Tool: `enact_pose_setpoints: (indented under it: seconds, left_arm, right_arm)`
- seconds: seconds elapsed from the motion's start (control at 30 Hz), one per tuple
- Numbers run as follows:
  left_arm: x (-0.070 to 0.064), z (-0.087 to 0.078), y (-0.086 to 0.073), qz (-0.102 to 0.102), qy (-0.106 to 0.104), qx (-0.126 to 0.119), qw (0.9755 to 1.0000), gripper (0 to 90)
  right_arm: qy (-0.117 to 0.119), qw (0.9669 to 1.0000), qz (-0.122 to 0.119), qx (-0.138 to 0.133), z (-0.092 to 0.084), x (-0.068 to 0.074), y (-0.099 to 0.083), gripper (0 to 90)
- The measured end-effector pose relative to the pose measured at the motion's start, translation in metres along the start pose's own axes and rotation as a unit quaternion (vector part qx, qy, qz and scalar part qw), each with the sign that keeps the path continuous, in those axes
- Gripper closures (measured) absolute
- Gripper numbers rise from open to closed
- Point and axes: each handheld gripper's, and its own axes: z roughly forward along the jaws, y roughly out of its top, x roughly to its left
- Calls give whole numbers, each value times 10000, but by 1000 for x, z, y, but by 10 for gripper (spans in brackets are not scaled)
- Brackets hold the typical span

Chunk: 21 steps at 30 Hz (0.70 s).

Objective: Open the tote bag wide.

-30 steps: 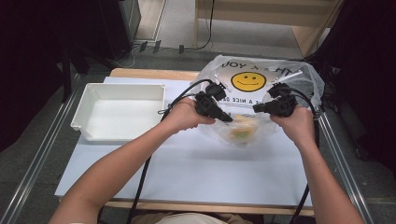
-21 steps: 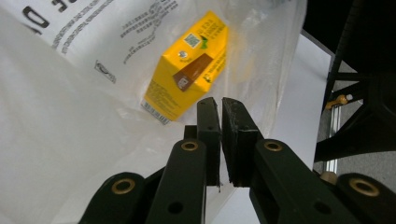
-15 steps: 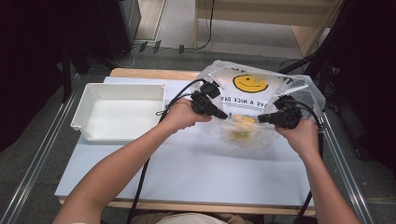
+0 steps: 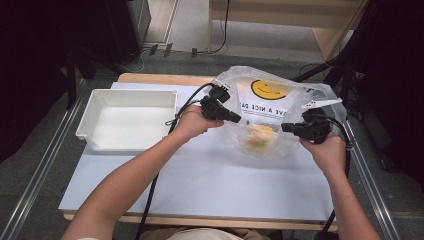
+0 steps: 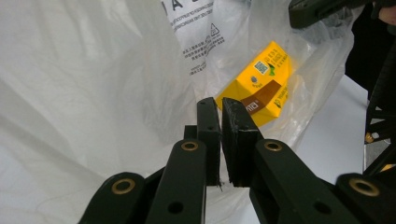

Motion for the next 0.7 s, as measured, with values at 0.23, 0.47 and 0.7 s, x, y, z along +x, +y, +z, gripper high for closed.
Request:
enact_pose_setpoints:
  seconds: [0.23, 0.47, 0.7]
  left_arm:
    - [9, 0, -2, -162, 235, 41, 9996, 868]
    - [21, 13, -10, -371, 250, 79, 9990, 863]
    - [24, 20, -20, -462, 150, 135, 9987, 864]
  right_arm:
    - [-102, 9998, 182, -77, -5, -10, -5, 900]
    - [-132, 9991, 387, -67, 2, -19, -18, 900]
    - [-128, 9986, 513, -17, 5, -24, -33, 900]
